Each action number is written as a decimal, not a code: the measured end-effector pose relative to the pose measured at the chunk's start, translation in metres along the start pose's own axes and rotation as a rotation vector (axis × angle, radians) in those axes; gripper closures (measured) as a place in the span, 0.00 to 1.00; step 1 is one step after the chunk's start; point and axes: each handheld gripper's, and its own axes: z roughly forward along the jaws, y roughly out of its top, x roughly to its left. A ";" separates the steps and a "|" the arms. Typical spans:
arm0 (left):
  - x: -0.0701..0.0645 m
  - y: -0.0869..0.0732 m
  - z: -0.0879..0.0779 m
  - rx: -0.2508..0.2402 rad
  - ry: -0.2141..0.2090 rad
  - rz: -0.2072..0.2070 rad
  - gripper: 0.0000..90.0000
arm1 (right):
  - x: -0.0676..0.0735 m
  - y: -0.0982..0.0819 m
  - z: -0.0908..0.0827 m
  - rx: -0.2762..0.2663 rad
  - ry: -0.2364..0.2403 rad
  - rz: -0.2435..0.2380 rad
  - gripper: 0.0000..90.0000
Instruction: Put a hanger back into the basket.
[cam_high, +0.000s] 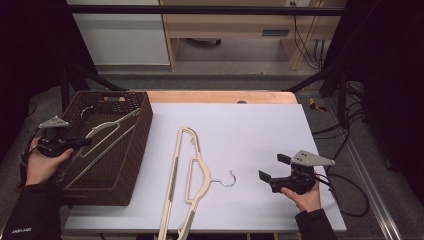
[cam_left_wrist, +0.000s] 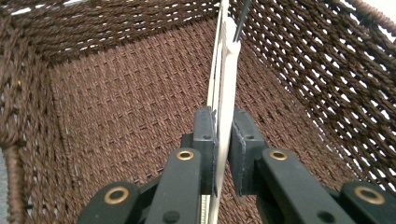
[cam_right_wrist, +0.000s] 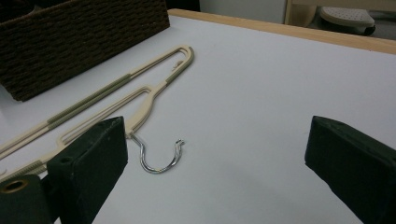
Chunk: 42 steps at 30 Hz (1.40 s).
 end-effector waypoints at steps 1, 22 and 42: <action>0.000 -0.001 -0.001 -0.001 0.017 -0.003 0.90 | 0.000 0.000 0.000 0.000 0.000 0.000 0.07; -0.077 0.008 -0.050 -0.334 -0.037 0.007 0.23 | 0.010 0.013 0.000 -0.062 0.022 -0.023 0.08; -0.199 -0.003 -0.009 -0.334 -0.252 0.168 0.16 | 0.015 0.012 0.007 -0.059 0.044 -0.040 0.09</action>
